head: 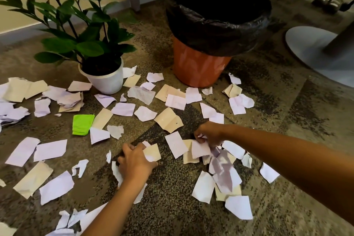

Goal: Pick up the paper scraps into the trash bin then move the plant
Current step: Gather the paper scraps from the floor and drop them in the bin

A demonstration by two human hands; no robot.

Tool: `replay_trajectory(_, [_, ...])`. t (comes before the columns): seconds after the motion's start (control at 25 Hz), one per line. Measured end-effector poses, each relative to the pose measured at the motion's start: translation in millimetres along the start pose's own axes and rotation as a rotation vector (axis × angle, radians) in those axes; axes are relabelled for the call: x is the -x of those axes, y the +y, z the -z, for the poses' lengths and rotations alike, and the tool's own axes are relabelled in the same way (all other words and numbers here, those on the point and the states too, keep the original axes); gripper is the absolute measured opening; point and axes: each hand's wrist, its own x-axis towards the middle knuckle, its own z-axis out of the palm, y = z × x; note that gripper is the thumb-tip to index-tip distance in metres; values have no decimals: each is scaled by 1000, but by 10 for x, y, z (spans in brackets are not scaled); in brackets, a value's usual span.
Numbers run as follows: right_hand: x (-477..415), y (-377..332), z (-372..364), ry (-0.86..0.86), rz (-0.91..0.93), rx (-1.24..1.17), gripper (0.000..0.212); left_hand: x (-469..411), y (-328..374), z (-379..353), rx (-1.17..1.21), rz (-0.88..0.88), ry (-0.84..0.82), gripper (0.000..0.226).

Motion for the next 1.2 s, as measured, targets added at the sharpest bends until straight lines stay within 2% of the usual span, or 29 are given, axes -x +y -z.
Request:
replay_trajectory(0.12, [39,7,104,26,16,-78,34,-15,-57,68,40,-11,62,59])
replay_trajectory(0.24, [88,-18,255,104,53,-211,43,-17,-76,99,119,-50,129,48])
replay_trajectory(0.36, [107,-54,440,233,81,-190,48,-11,-93,83,191,-56,174,38])
replay_trajectory(0.56, [218,-191,803,426,146,-260,35,32,-47,84,284,31,225,34])
replay_trajectory(0.72, [415,-244,1122,757,173,-430,22,4,192,325,428,-44,269,29])
replay_trajectory(0.84, [578,-270,1415,1062,179,-501,23,-101,571,743,498,-139,308,30])
replay_trajectory(0.92, [685,-240,1634,1252,216,-567,26,-176,880,1072,529,-268,378,33])
replay_trajectory(1.08, [857,-95,2121,1538,263,-1004,34,-280,1645,1782,716,-458,562,37])
replay_trajectory(1.2, [856,9,2470,1776,128,-1147,37,-351,2228,2193,854,-570,594,29])
